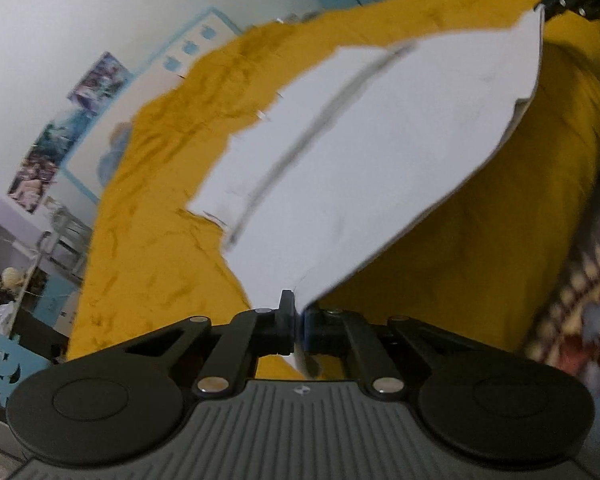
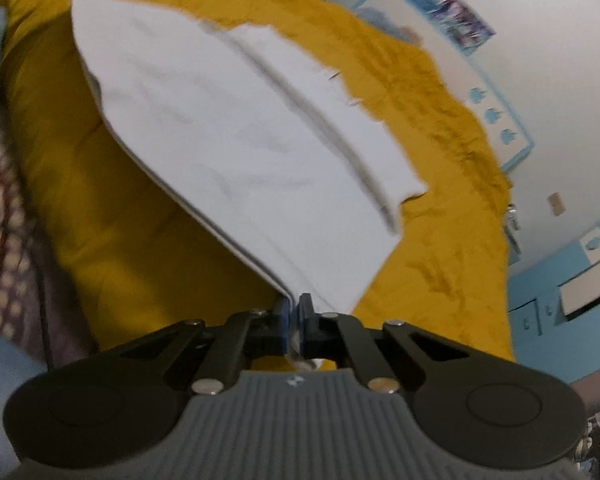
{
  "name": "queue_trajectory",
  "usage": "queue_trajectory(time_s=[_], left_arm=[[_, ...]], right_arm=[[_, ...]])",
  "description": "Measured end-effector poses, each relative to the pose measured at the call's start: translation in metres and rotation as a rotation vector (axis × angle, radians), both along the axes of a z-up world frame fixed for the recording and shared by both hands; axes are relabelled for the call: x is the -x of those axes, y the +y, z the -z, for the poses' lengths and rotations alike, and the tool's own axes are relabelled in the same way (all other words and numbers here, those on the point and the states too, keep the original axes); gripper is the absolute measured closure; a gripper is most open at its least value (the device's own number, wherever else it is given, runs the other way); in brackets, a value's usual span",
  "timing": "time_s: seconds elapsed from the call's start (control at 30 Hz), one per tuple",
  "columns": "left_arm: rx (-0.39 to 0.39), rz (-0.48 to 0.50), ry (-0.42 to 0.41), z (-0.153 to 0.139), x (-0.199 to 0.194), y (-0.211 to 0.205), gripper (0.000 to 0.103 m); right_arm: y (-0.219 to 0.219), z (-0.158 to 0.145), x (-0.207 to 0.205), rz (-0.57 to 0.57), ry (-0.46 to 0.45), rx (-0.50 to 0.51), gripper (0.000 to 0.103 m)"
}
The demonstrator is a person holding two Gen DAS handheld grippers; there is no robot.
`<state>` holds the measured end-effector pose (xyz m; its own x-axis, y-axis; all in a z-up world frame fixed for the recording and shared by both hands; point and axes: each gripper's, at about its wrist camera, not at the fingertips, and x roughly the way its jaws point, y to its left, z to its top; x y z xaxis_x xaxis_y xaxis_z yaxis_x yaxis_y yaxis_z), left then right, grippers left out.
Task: Fold small clothes
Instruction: 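Grasp the hem with both grippers and lift it over toward the collar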
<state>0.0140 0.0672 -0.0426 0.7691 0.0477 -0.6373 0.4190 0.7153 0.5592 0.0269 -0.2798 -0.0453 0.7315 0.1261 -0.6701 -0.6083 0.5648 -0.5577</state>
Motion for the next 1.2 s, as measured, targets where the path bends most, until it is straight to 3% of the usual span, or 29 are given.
queue_trajectory(time_s=[0.33,0.53,0.77,0.97,1.2], left_arm=[[0.005,-0.053,-0.196,-0.057,-0.073,0.004,0.099],[0.020,-0.104,-0.289,-0.086,-0.142,0.008,0.099],[0.085,-0.184,-0.345,-0.101,-0.231,0.015,0.099],[0.116,-0.214,-0.307,-0.086,-0.310,0.025,0.099],[0.140,-0.257,-0.185,-0.021,-0.382,0.033,0.099]], right_arm=[[0.012,-0.071,-0.048,0.011,-0.229,-0.024,0.103],[0.024,-0.118,-0.113,0.014,-0.360,-0.024,0.103],[0.043,-0.150,-0.224,0.045,-0.415,-0.052,0.103],[0.061,-0.145,-0.322,0.062,-0.385,-0.053,0.103],[0.075,-0.080,-0.431,0.096,-0.256,-0.068,0.103]])
